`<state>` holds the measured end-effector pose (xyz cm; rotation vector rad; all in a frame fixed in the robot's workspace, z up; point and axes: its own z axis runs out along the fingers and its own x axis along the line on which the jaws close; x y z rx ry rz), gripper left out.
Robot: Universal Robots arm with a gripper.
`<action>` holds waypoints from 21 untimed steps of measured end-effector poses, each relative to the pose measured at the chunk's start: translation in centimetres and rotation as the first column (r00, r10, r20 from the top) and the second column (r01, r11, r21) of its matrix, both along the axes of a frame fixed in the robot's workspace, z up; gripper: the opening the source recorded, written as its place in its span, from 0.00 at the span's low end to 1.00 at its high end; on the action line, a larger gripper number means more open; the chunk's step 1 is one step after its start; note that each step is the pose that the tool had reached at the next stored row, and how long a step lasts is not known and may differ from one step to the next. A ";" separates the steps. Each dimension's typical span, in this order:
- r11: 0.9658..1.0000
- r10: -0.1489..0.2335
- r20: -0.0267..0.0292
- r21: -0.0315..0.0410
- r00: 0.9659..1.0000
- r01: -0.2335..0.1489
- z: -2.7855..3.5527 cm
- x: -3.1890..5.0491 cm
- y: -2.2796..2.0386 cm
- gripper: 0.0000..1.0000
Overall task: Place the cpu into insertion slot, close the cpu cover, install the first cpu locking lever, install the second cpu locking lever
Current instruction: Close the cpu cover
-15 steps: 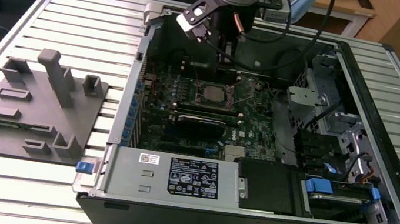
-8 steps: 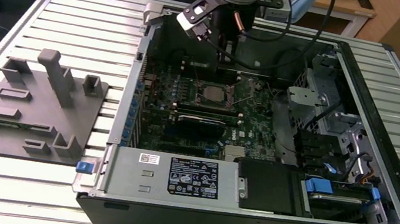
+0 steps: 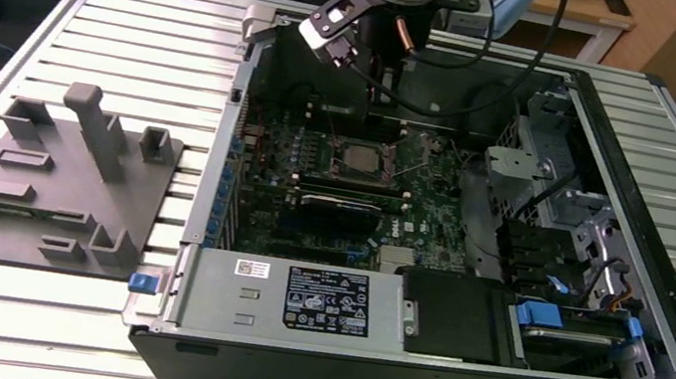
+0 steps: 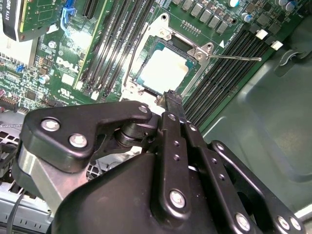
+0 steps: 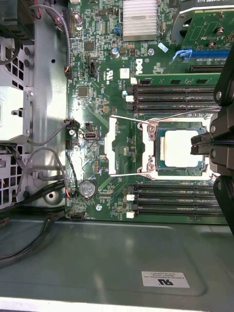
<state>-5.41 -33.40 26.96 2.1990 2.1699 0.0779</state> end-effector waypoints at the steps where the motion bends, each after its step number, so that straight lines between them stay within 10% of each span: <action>1: 1.000 0.000 0.000 0.000 1.000 0.000 0.02 0.00 0.00 0.10; 21: 1.000 0.000 0.000 0.000 1.000 0.000 0.08 0.54 0.00 0.10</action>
